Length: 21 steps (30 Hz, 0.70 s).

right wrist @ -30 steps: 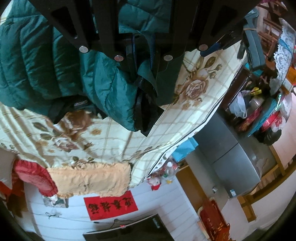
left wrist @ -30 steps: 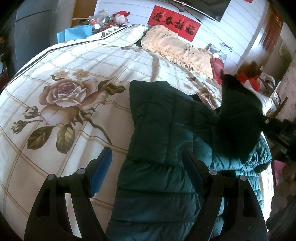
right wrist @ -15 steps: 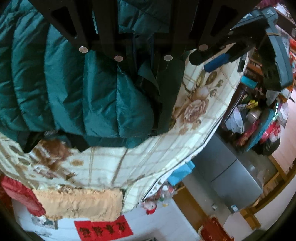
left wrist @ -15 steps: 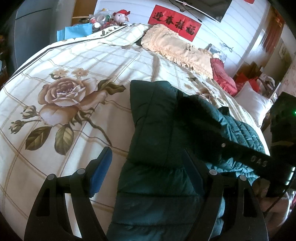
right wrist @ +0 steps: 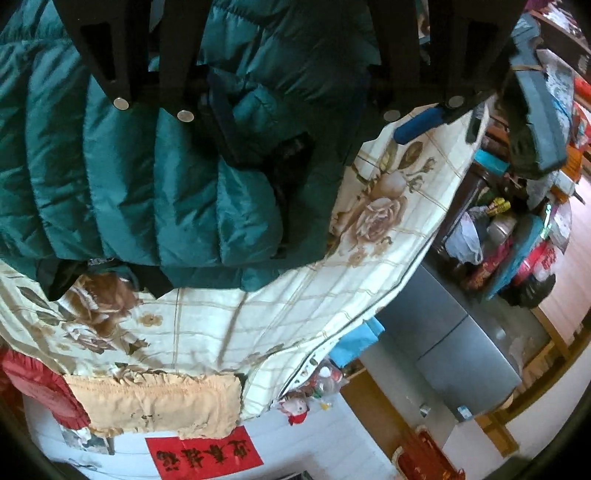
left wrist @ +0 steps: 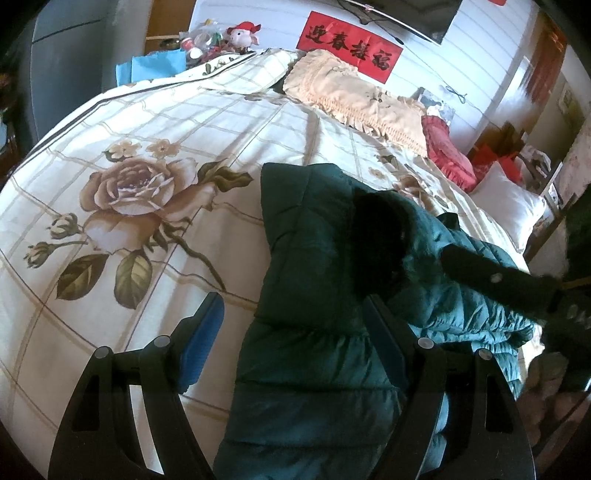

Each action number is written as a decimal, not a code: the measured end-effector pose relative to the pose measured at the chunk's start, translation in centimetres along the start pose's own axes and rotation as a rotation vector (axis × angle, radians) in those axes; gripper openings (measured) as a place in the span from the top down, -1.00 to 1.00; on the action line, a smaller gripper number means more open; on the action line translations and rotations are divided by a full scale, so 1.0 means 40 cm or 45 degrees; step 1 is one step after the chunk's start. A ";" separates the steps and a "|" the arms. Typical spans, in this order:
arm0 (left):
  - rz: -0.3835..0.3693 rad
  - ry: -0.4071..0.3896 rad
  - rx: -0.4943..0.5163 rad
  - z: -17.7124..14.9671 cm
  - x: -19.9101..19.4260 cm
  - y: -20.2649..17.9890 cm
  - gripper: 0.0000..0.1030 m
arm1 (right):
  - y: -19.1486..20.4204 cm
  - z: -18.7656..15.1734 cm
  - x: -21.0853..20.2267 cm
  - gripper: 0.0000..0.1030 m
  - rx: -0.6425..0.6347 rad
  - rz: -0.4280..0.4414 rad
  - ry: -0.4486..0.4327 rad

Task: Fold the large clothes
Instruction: 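Lower the sleeve onto the jacket body and open the right tool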

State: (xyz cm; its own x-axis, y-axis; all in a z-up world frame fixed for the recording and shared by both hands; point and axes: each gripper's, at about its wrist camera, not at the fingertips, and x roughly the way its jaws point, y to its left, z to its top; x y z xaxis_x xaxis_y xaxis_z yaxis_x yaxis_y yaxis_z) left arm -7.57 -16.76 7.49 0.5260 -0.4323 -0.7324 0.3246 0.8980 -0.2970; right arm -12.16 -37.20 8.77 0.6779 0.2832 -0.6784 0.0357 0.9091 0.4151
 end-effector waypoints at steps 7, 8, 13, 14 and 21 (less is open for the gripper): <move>-0.018 -0.020 0.033 0.004 -0.018 -0.046 -0.52 | -0.048 0.007 -0.119 -0.02 0.028 -0.065 -0.087; -0.022 -0.021 0.037 0.005 -0.019 -0.054 -0.52 | -0.059 0.006 -0.138 -0.02 0.032 -0.083 -0.098; -0.075 0.000 0.040 0.019 -0.007 -0.082 -0.52 | -0.121 -0.007 -0.225 -0.03 0.062 -0.168 -0.138; -0.082 0.011 0.027 0.024 -0.001 -0.083 -0.52 | -0.136 -0.011 -0.245 -0.03 0.066 -0.192 -0.148; -0.166 0.042 -0.060 0.048 0.041 -0.111 -0.52 | -0.243 -0.042 -0.355 -0.23 0.133 -0.259 -0.194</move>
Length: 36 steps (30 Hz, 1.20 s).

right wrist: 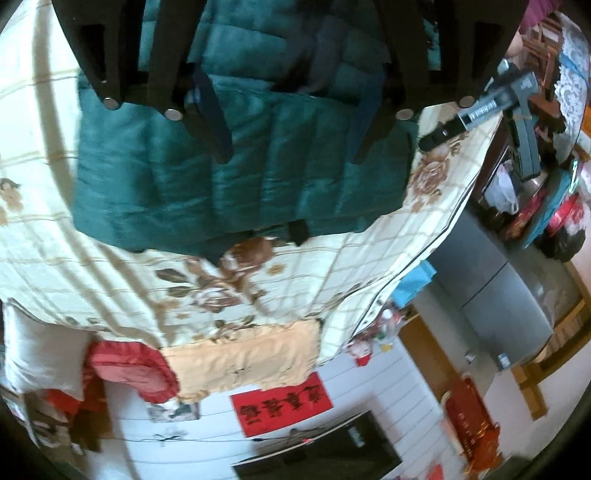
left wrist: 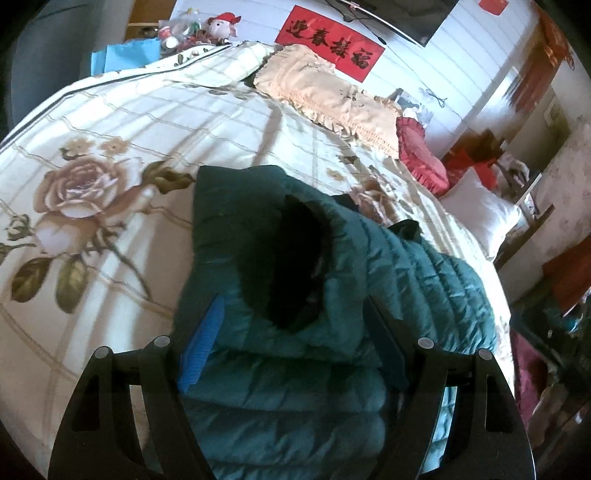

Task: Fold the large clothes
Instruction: 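Lower the sleeve onto the jacket body and open the right tool, then grasp the jacket side near the left tool and fold it toward the zipper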

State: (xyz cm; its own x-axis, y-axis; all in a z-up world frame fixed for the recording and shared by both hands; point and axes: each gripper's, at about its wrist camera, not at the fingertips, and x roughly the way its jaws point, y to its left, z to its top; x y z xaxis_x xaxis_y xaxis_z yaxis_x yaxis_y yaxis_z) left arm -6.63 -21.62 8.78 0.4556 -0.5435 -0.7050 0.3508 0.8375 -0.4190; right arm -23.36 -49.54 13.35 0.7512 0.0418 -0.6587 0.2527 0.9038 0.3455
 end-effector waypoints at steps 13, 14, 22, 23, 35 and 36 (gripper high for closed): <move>0.102 0.048 0.067 -0.010 0.124 -0.068 -0.51 | -0.144 -0.044 -0.048 -0.24 0.064 -0.079 -0.009; 0.098 0.047 0.083 -0.011 0.124 -0.074 -0.49 | -0.151 -0.048 -0.046 -0.24 0.071 -0.080 -0.003; 0.133 -0.043 0.209 0.018 0.066 -0.096 0.68 | -0.153 -0.057 -0.037 -0.24 0.059 -0.159 0.011; 0.126 -0.062 0.202 0.026 0.052 -0.092 0.70 | -0.146 -0.053 -0.035 -0.24 0.045 -0.186 0.010; 0.286 -0.060 0.138 0.042 0.055 0.031 0.86 | -0.087 -0.024 0.115 -0.24 -0.138 -0.386 0.079; 0.282 -0.044 0.125 0.039 0.062 0.041 0.87 | -0.086 -0.025 0.131 -0.24 -0.151 -0.397 0.089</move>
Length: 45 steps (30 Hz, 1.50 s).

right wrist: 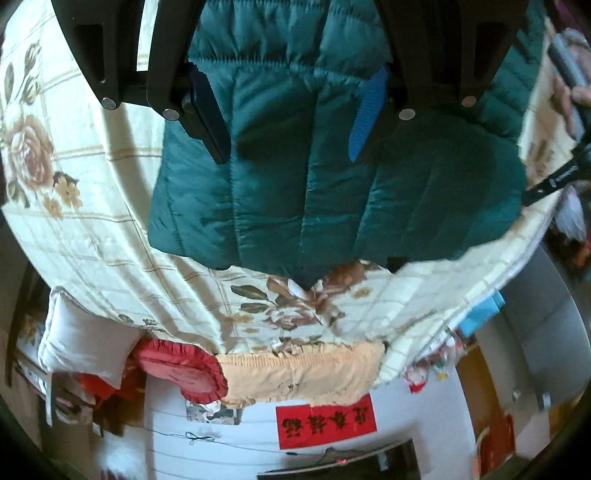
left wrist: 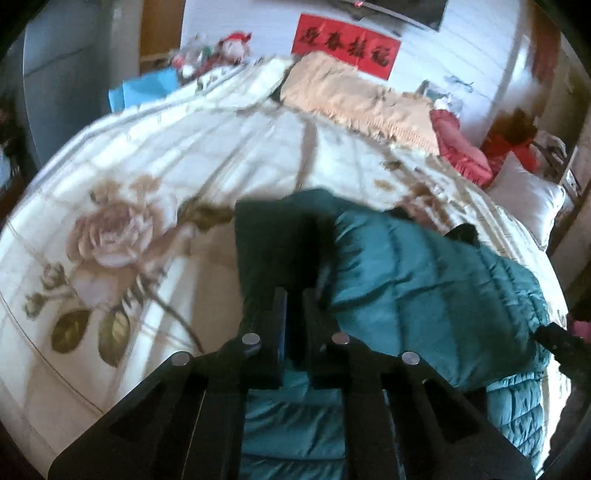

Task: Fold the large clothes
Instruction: 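Grasp the jacket side near the left tool and fold it toward the zipper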

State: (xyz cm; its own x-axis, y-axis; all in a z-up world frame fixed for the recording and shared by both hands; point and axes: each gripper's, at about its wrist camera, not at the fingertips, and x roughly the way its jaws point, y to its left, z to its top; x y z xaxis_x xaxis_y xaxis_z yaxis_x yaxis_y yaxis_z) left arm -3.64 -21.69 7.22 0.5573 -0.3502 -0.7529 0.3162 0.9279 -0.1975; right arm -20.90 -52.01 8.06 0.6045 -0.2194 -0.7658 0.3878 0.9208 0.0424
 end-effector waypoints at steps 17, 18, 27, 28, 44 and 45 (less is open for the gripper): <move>-0.084 -0.091 -0.137 0.027 -0.139 0.035 0.86 | 0.046 -0.064 0.048 -0.24 -0.102 -0.075 0.041; -0.096 -0.094 -0.124 0.029 -0.146 0.024 0.86 | 0.045 -0.063 0.035 -0.24 -0.099 -0.064 0.031; -0.117 -0.097 0.056 0.013 -0.115 -0.125 -0.18 | -0.029 0.005 -0.061 -0.26 0.034 -0.058 -0.093; -0.106 -0.081 0.075 0.009 -0.102 -0.136 -0.18 | -0.041 0.015 -0.055 -0.26 0.055 -0.065 -0.092; 0.101 0.090 0.168 -0.038 0.085 -0.113 -0.35 | -0.065 -0.016 0.126 -0.30 0.059 -0.098 0.107; 0.102 0.095 0.167 -0.037 0.083 -0.112 -0.35 | -0.066 -0.011 0.117 -0.30 0.056 -0.089 0.113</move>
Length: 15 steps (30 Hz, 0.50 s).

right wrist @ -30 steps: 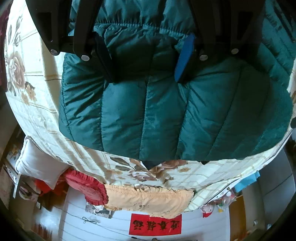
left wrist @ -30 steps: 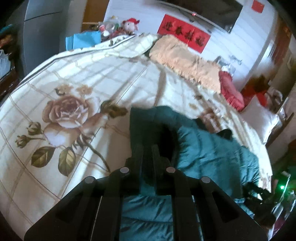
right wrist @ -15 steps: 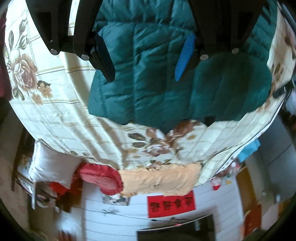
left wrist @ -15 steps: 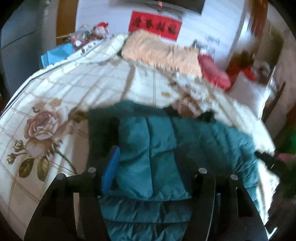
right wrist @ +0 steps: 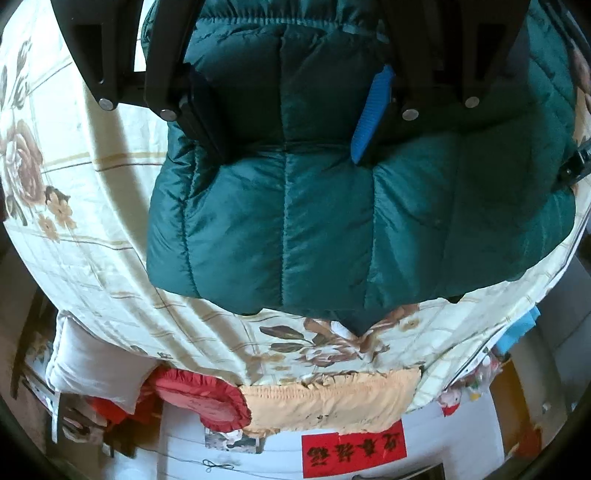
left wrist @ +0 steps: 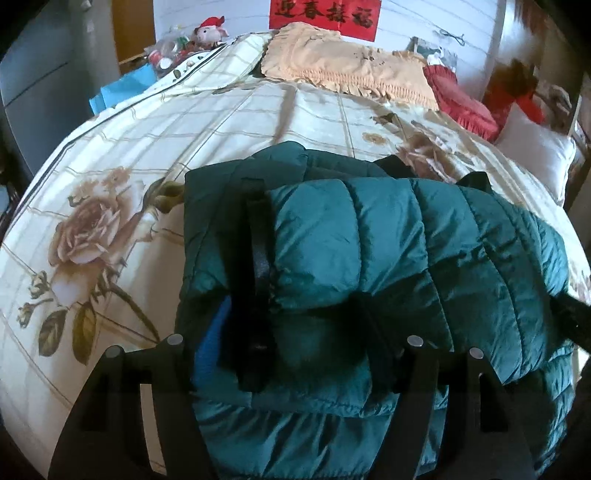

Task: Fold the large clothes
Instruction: 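Grasp the jacket side near the left tool and fold it toward the zipper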

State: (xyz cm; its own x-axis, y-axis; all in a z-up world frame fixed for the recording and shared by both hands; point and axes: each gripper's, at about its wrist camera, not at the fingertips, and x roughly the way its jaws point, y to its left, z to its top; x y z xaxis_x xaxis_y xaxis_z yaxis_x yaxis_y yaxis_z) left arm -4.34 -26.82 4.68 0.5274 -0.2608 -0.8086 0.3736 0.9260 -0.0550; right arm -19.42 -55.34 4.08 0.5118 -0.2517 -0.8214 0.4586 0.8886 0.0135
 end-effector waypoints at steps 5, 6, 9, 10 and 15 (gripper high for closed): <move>-0.011 -0.026 -0.056 0.009 -0.050 0.029 -0.34 | -0.069 0.001 -0.122 -0.29 0.060 0.020 -0.126; -0.018 -0.063 -0.073 0.011 -0.073 0.035 -0.34 | -0.090 0.000 -0.147 -0.29 0.080 0.013 -0.154; -0.059 -0.152 -0.098 0.024 -0.119 0.031 -0.34 | -0.126 0.010 -0.180 -0.29 0.115 0.004 -0.174; -0.068 -0.153 -0.088 0.030 -0.123 0.021 -0.34 | -0.128 0.016 -0.181 -0.29 0.117 0.012 -0.169; 0.001 -0.107 0.003 0.048 -0.085 -0.039 -0.34 | -0.105 0.058 -0.141 -0.29 0.152 0.053 -0.159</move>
State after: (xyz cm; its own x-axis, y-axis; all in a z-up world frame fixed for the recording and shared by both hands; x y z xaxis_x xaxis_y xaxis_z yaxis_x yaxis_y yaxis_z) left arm -5.26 -27.89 8.65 0.5896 -0.2821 -0.7568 0.3747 0.9256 -0.0532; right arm -22.53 -58.55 9.97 0.6147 -0.2681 -0.7418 0.5144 0.8492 0.1194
